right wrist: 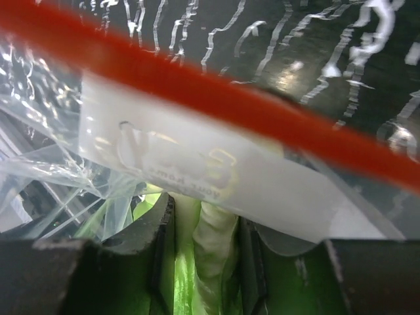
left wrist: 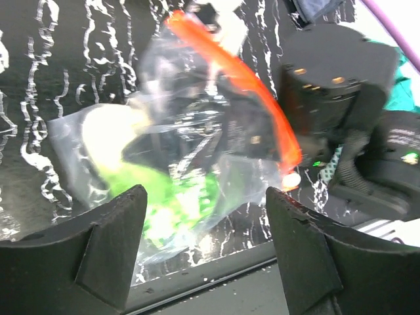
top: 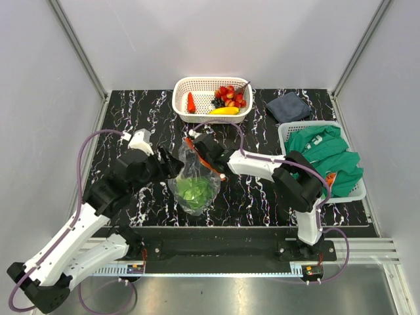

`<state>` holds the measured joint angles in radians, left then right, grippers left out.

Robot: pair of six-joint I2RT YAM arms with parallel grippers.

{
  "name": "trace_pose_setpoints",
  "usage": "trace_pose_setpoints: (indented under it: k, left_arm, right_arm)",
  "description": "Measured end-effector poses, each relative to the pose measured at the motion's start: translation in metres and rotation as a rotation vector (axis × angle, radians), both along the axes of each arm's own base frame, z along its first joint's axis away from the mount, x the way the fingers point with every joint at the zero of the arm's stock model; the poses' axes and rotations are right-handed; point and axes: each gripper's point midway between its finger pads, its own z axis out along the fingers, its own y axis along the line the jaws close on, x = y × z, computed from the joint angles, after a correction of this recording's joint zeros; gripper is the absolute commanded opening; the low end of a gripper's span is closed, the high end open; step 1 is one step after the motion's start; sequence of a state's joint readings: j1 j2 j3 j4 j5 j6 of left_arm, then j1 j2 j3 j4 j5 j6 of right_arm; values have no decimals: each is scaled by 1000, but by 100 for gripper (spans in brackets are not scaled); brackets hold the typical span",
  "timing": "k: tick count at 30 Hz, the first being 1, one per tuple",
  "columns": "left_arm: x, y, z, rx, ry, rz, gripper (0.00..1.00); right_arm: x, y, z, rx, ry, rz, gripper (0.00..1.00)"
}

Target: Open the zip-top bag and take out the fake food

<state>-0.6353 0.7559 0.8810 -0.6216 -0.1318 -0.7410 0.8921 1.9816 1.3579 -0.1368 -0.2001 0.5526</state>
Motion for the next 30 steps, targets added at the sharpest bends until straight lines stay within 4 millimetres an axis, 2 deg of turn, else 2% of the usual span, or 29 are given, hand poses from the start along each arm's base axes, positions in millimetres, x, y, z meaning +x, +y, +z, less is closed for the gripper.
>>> trace_pose_setpoints:
  k: [4,6,8,9,11,15,18,20,25,28,29,30]
  left_arm:
    - [-4,12,3,7,-15,39,75]
    - [-5,21,2,-2,-27,77,83]
    - [-5,28,-8,-8,-23,116,91]
    - [-4,31,-16,-12,-11,136,96]
    - [1,36,-37,-19,29,172,96]
    - [15,47,-102,-66,196,244,95]
    - [15,46,-128,-106,264,240,96]
    - [17,39,-129,-152,264,209,95]
    - [32,15,-113,-299,180,122,90]
    - [35,6,-114,-357,179,90,77]
    - [35,4,-115,-367,187,84,67]
    - [36,2,-116,-375,193,79,63]
  right_arm:
    - [5,-17,3,-9,2,-22,17]
    - [9,-27,5,-13,5,-39,17]
    - [12,-36,8,-13,7,-55,16]
    - [14,-39,10,-9,7,-61,16]
    - [14,-42,16,5,9,-61,16]
    - [10,-43,34,46,2,-42,15]
    - [5,-42,46,76,-2,-24,15]
    - [2,-42,52,95,1,-9,15]
    - [-7,-39,55,123,27,27,15]
    - [-11,-38,56,136,47,42,15]
    - [-12,-37,56,142,51,45,15]
    - [-13,-36,58,149,56,49,15]
